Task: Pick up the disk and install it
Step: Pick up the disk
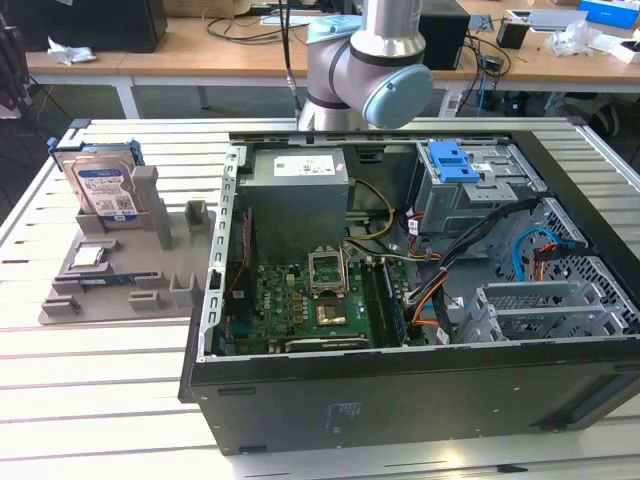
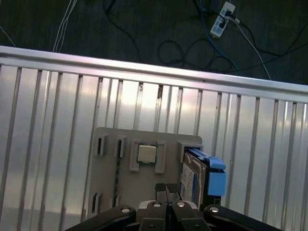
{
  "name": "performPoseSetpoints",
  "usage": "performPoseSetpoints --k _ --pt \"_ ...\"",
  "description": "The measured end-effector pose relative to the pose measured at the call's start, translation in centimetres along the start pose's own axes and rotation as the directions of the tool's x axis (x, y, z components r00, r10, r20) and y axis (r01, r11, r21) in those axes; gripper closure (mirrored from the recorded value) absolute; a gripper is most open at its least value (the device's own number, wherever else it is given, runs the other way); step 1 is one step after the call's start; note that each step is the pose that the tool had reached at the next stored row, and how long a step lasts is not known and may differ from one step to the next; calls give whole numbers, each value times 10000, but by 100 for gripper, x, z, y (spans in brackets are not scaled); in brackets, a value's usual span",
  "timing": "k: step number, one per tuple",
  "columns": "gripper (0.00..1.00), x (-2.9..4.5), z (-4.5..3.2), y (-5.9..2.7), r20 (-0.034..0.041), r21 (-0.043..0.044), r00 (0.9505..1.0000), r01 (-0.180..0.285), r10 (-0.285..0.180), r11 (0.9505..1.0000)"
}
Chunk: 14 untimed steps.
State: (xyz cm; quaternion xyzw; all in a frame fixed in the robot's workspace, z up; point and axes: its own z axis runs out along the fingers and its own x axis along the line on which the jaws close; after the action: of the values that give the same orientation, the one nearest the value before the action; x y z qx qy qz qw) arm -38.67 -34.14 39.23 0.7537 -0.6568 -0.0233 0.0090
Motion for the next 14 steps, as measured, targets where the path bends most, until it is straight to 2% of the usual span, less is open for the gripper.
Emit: performPoseSetpoints --k 4,8,11,14 --pt "89 0 0 0 -18 -11 9991 418 -418 9991" --pt "89 0 0 0 -40 -23 9957 922 -922 9957" --pt "89 0 0 0 -41 -24 9955 947 -948 9955" --pt "71 0 0 0 -41 -24 9954 961 -961 9954"
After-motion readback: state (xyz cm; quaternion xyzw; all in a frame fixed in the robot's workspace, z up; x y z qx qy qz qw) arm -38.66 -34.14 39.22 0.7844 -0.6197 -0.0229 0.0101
